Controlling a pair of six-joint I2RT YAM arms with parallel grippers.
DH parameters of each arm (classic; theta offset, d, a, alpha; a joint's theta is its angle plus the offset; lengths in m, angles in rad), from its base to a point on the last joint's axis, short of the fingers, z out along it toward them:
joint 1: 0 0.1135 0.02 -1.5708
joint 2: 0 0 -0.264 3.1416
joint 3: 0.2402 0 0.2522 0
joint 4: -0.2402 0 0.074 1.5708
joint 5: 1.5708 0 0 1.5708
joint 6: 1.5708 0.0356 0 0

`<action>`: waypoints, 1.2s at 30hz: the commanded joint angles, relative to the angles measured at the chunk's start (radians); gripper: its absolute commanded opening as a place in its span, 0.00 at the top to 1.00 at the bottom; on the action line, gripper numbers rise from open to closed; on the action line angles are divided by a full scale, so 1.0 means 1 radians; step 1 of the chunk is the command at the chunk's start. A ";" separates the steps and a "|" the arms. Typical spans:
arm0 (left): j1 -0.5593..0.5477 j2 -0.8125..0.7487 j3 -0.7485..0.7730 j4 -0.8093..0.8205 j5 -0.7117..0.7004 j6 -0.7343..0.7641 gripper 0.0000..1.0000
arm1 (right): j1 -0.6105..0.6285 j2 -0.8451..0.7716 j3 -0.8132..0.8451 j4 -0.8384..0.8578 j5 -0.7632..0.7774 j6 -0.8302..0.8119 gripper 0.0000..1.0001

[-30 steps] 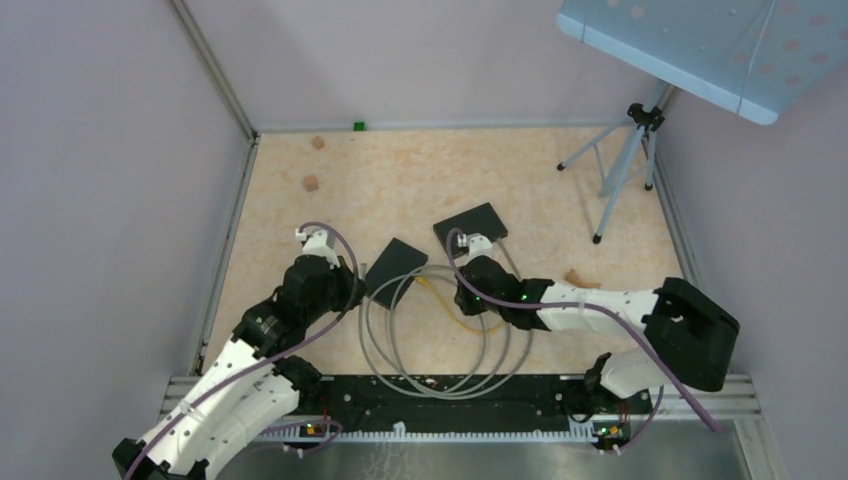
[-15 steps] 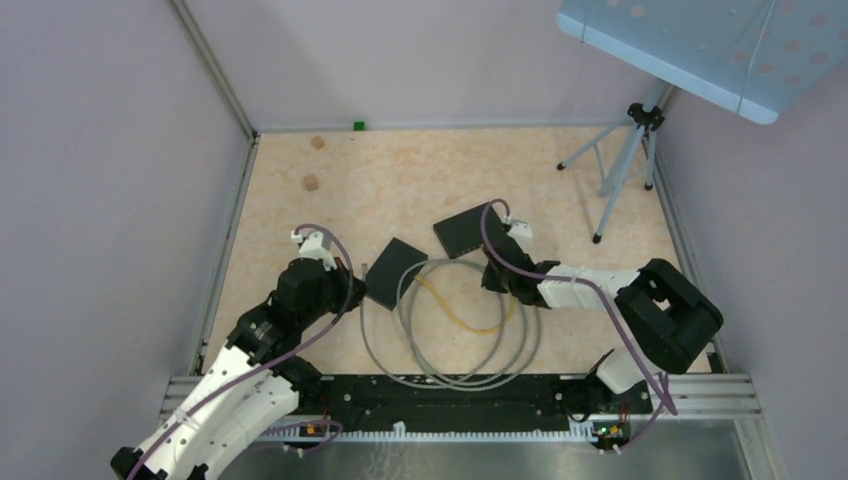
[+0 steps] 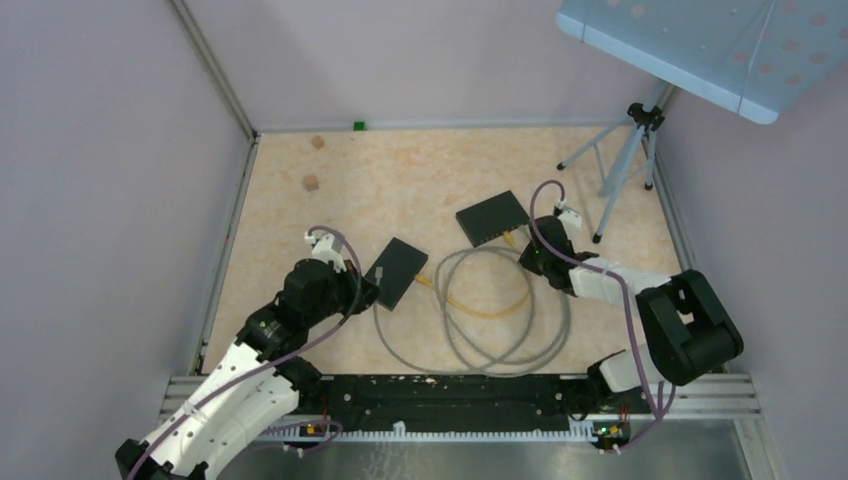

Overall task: Insert the plug into the switch port
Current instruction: Pick up the connector from the center of the board.

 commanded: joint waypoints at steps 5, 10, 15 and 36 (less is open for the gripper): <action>-0.014 -0.005 -0.070 0.181 0.086 0.009 1.00 | -0.025 -0.265 -0.079 0.211 -0.322 -0.309 0.98; -0.018 -0.045 -0.122 0.347 0.113 0.032 1.00 | -0.024 -0.534 -0.133 0.196 -0.469 -0.314 0.92; -0.021 -0.135 -0.194 0.562 0.063 -0.020 1.00 | 0.004 -0.693 -0.162 0.258 -0.565 -0.218 0.73; -0.020 -0.141 -0.238 0.773 0.050 -0.181 1.00 | 0.681 -0.182 0.051 0.780 -0.259 -0.174 0.47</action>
